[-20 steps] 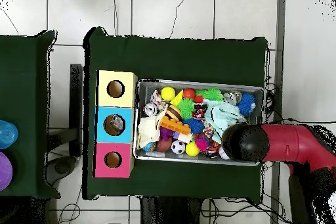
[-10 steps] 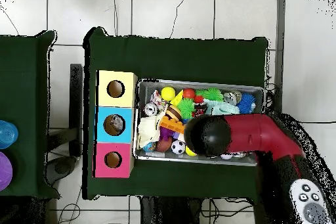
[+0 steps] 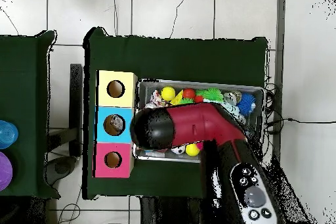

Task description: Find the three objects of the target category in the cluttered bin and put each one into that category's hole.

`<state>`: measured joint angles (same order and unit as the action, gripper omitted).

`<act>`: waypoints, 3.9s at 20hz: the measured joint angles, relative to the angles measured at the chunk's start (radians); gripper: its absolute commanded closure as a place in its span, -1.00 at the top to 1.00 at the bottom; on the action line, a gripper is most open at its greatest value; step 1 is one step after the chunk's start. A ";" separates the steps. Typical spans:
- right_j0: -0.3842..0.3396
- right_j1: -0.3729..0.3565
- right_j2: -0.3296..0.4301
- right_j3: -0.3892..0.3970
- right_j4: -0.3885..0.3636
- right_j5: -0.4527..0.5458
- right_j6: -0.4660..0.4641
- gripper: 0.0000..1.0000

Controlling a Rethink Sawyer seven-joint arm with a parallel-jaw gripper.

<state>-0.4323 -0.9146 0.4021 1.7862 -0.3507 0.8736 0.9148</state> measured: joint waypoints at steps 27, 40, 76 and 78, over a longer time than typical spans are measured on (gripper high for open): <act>0.380 0.146 -0.178 -0.147 0.087 -0.063 0.381 -1.00; 0.418 0.206 -0.242 -0.185 0.091 -0.110 0.404 -1.00; 0.411 0.181 -0.302 -0.203 0.264 -0.115 0.447 1.00; 0.370 0.169 -0.298 -0.195 0.257 -0.115 0.447 1.00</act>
<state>-0.0627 -0.7459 0.1045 1.5912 -0.0934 0.7583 1.3618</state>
